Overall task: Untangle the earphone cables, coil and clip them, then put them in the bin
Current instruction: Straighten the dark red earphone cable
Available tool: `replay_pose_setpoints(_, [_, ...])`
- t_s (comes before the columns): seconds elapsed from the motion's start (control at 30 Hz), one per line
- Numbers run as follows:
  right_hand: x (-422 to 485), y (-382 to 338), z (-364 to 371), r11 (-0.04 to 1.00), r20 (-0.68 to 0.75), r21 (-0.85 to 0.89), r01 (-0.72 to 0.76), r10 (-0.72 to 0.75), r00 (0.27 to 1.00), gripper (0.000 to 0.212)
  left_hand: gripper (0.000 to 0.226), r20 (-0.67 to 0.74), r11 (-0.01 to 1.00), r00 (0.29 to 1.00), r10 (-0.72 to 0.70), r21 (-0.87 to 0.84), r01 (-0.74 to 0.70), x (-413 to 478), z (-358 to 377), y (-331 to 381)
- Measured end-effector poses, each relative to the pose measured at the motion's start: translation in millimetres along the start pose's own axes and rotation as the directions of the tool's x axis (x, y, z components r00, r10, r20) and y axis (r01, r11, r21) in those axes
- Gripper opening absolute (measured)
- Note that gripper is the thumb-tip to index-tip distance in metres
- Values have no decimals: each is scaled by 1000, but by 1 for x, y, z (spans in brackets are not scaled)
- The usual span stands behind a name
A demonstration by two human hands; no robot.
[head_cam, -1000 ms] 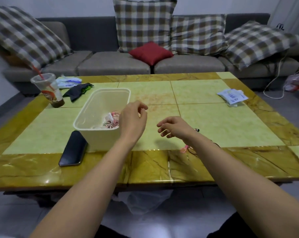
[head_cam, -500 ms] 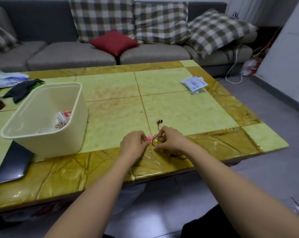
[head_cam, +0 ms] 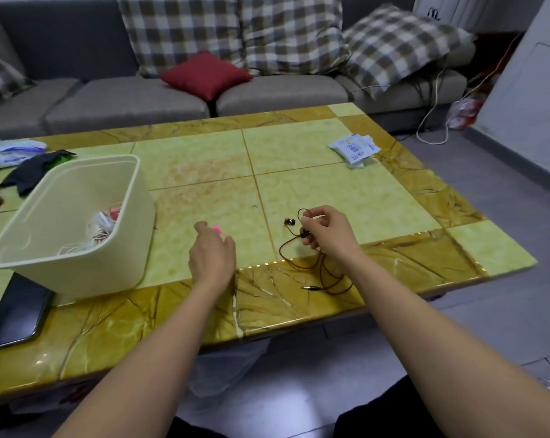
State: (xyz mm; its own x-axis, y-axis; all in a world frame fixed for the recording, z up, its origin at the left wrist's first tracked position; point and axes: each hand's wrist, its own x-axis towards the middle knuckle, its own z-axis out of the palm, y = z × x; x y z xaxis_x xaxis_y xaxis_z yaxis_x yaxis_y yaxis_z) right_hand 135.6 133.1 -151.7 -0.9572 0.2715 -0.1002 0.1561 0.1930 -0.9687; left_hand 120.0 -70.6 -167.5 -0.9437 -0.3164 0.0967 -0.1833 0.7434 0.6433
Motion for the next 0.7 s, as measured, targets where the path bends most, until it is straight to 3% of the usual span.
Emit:
replay_pose_setpoints(0.07, [-1, -3, -1, 992, 33, 115, -58, 54, 998, 19, 46, 44, 998, 998, 44, -48, -42, -4, 3, 5])
replay_pose_setpoints(0.2, [-7, -11, 2, 979, 103, 182, -89, 71, 992, 25, 20, 158, 951, 945, 287, -167, -261, -20, 12, 24])
replay_pose_setpoints(0.33, [-18, -21, 3, 957, 258, 271, -98, 26, 966, 27, 28, 356, 898, 869, 345, -394, -195, -40, 4, 44])
replay_pose_setpoints(0.47, [-26, -21, -1, 981, 380, 183, -59, -16, 925, 35, 30, 528, 775, 805, 270, -615, 144, -49, 0, 35])
replay_pose_setpoints(0.57, [-29, -18, -5, 997, 397, 75, 17, -46, 917, 32, 21, 501, 761, 836, 225, -626, 171, -47, 3, 29])
replay_pose_setpoints(0.7, [-28, -14, -16, 961, 347, -210, 180, -99, 933, 21, 30, 354, 786, 935, 16, -583, 207, -37, 11, 24])
